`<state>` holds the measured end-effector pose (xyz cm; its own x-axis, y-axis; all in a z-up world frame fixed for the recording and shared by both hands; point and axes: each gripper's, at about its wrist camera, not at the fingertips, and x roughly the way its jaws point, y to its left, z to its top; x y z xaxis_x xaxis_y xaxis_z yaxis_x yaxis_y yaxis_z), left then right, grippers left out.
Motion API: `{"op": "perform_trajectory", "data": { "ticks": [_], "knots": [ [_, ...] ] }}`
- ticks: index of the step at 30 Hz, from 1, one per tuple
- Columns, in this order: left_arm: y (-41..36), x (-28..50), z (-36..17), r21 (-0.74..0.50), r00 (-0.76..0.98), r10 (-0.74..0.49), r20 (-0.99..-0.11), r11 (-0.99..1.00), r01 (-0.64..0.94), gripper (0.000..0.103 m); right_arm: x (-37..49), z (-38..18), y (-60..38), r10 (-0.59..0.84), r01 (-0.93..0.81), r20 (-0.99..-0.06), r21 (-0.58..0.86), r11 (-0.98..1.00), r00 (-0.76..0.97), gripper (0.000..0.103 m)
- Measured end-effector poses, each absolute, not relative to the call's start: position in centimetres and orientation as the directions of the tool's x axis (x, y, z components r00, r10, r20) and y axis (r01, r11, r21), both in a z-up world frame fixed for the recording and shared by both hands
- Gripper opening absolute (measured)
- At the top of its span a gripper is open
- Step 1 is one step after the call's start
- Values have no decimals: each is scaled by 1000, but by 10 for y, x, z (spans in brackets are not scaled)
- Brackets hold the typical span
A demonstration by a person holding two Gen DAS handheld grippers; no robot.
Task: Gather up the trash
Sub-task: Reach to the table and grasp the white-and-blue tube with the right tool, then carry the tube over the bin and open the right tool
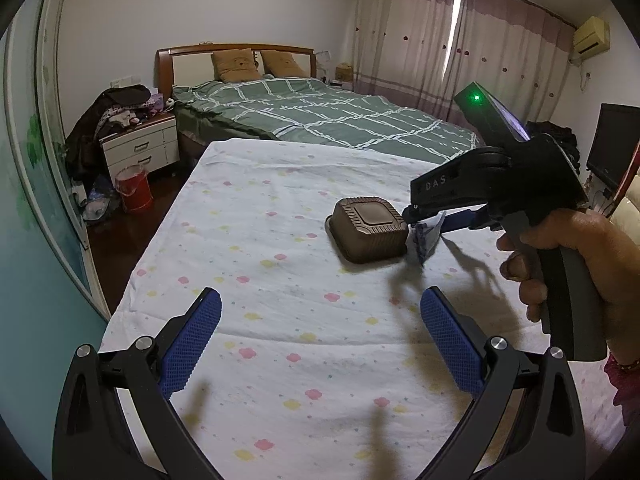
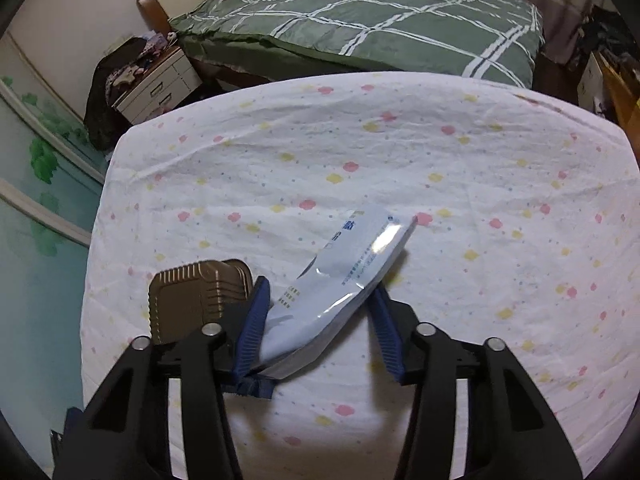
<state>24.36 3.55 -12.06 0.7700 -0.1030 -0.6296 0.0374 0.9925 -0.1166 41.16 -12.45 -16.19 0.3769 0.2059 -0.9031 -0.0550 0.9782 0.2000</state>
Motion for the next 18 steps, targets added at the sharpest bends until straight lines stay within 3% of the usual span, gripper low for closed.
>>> {"op": "perform_trajectory", "data": {
  "ticks": [5, 18],
  "knots": [
    [36, 244, -121, -119, 768, -104, -632, 992, 36, 98, 396, -155, -142, 214, -71, -888, 203, 977, 408, 35],
    [40, 248, -125, -145, 749, -117, -652, 989, 28, 98, 315, -122, -235, 193, -54, -801, 197, 979, 567, 32]
  ]
}}
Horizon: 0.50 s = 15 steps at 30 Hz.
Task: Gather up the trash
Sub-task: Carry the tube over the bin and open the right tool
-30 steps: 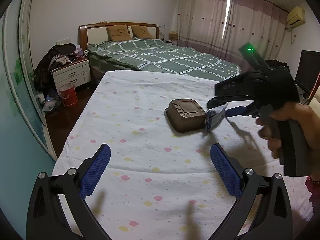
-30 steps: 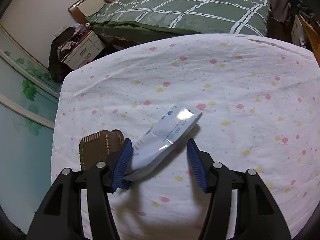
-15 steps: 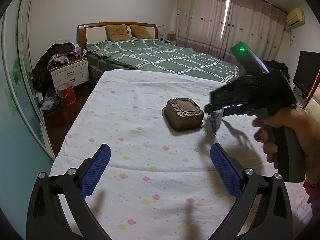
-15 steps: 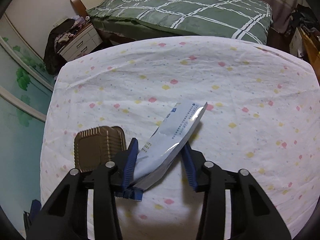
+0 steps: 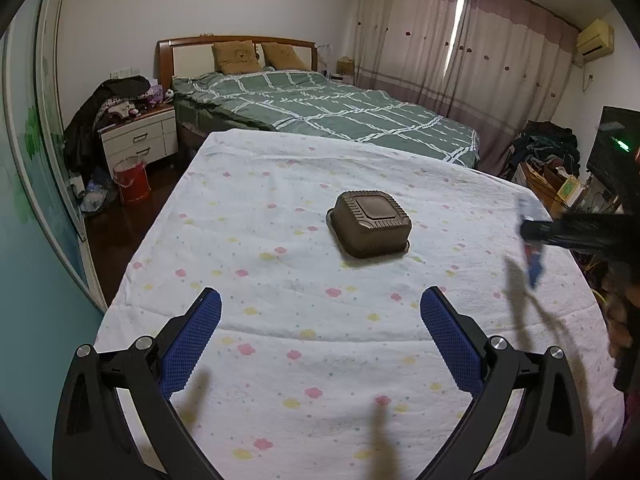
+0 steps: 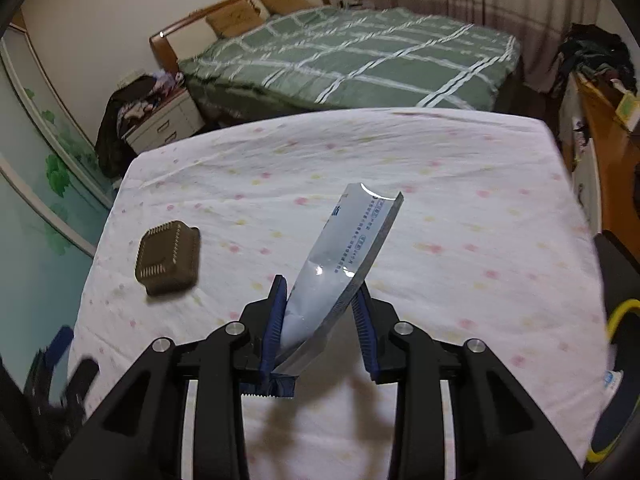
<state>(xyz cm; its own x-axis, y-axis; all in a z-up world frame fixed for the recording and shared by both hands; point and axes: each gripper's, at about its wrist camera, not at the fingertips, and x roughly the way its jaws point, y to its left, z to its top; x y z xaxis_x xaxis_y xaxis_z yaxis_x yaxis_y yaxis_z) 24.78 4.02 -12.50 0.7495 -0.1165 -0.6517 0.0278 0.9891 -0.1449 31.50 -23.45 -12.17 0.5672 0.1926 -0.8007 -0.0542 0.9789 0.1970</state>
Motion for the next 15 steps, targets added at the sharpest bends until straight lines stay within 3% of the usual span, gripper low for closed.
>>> {"op": "perform_trajectory", "data": {
  "ticks": [8, 15],
  "knots": [
    [37, 256, -132, -158, 720, -127, -683, 987, 24, 98, 253, -111, -314, 105, 35, -766, 164, 986, 634, 32],
    [21, 257, -121, -130, 705, -135, -696, 990, 62, 98, 191, -103, -422, -71, 235, -739, 120, 965, 670, 32]
  ]
}}
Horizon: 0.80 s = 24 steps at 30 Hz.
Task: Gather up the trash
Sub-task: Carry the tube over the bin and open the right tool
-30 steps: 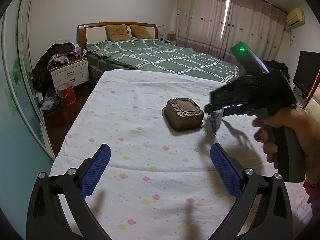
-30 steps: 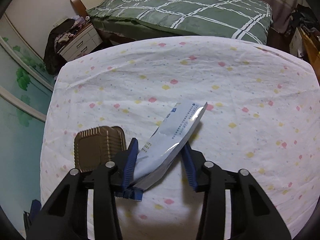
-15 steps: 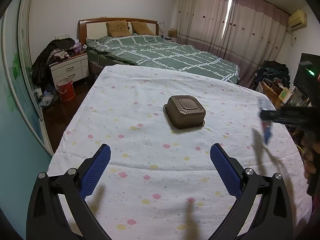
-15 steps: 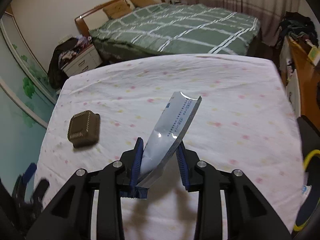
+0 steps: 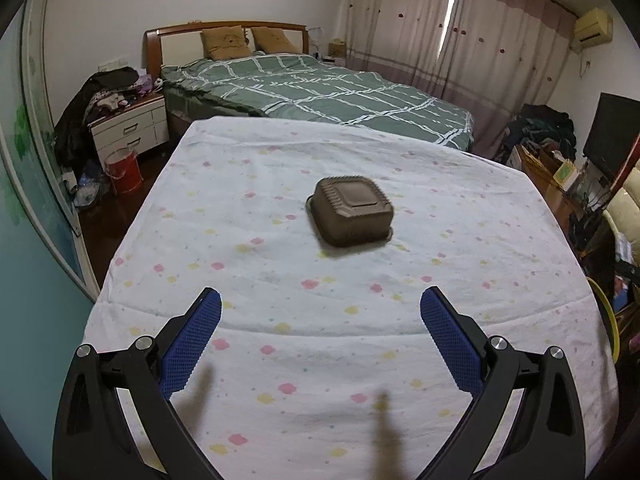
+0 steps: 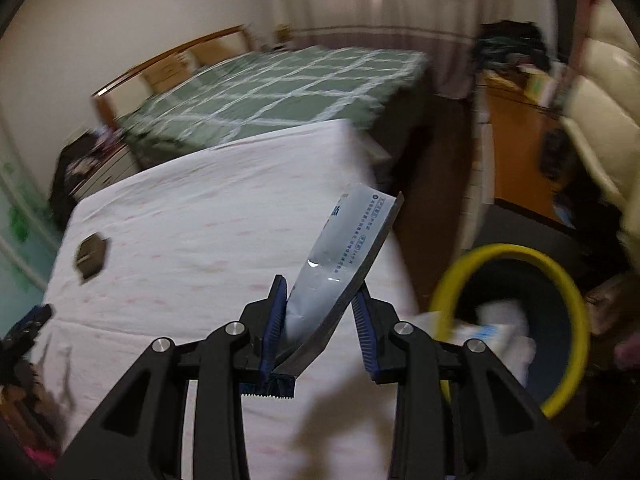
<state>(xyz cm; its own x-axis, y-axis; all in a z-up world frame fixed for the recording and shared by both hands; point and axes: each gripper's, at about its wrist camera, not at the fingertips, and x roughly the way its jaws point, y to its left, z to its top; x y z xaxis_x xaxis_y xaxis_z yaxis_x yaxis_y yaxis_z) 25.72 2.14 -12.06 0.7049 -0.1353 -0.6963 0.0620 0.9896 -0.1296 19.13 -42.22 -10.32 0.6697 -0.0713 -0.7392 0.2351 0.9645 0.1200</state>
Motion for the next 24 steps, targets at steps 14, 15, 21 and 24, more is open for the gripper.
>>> {"op": "perform_trajectory", "data": {
  "ticks": [14, 15, 21, 24],
  "knots": [
    [-22, 285, -93, -89, 712, -137, -688, 991, 104, 98, 152, -161, -558, -292, 490, -809, -6, 872, 511, 38],
    [-25, 287, -94, -93, 709, -141, -691, 990, 107, 98, 152, -166, -561, -301, 496, -814, -18, 868, 498, 42],
    [-34, 298, -96, -88, 695, -129, -707, 992, 95, 98, 147, -172, -569, -315, 505, -805, -22, 863, 503, 55],
    [-35, 307, -101, -88, 685, -117, -719, 993, 77, 98, 143, -170, -567, -303, 495, -800, -9, 869, 518, 56]
  ]
}}
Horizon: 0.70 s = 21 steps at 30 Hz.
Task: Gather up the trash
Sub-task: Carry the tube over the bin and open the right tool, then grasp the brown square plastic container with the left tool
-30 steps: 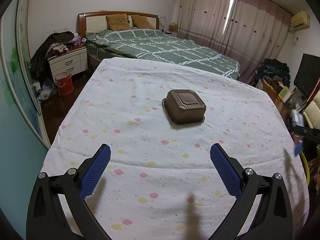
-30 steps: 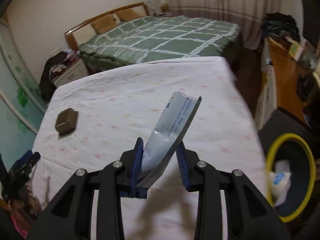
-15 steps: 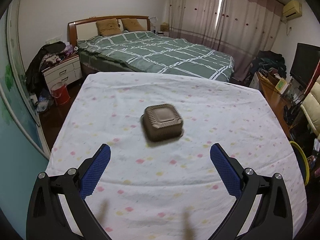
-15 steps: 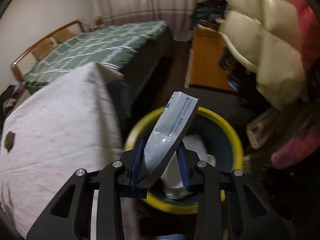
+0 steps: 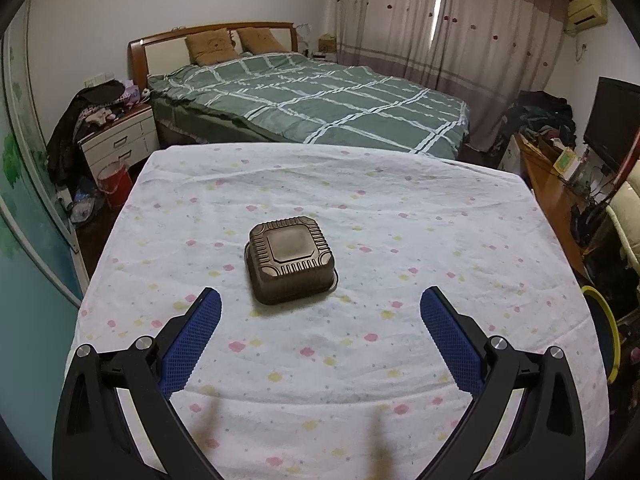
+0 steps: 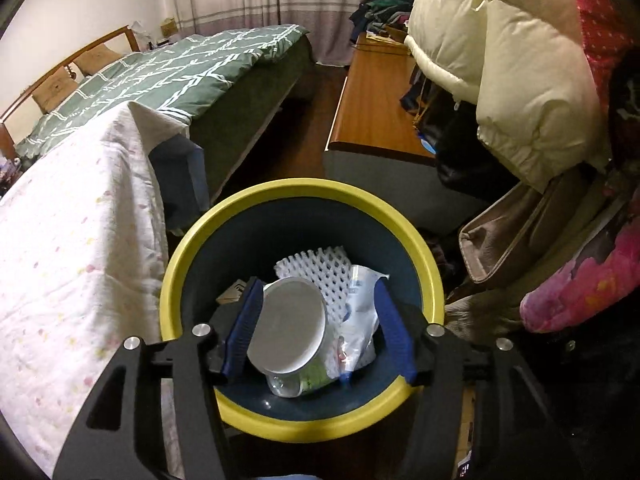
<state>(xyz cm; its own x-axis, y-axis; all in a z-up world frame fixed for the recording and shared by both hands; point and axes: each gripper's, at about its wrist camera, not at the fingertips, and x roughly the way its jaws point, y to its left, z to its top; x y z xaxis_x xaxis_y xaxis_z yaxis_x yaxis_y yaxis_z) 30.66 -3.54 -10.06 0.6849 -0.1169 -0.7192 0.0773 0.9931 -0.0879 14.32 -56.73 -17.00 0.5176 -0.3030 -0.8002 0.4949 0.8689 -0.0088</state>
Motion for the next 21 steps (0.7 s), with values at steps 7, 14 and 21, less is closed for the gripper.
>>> {"op": "perform_trajectory", "data": {
  "ticks": [7, 14, 21],
  "knots": [
    [-42, 333, -117, -90, 653, -87, -752, 996, 29, 98, 136, -160, -552, -286, 458, -778, 3, 889, 560, 60],
    [-36, 373, -132, -81, 625, -37, -780, 996, -42, 98, 137, -158, -546, -268, 436, -774, 12, 900, 573, 62],
    [-27, 400, -147, -91, 582, -24, -813, 992, -85, 98, 138, -163, -547, -259, 431, -784, 13, 902, 565, 62]
  ]
}}
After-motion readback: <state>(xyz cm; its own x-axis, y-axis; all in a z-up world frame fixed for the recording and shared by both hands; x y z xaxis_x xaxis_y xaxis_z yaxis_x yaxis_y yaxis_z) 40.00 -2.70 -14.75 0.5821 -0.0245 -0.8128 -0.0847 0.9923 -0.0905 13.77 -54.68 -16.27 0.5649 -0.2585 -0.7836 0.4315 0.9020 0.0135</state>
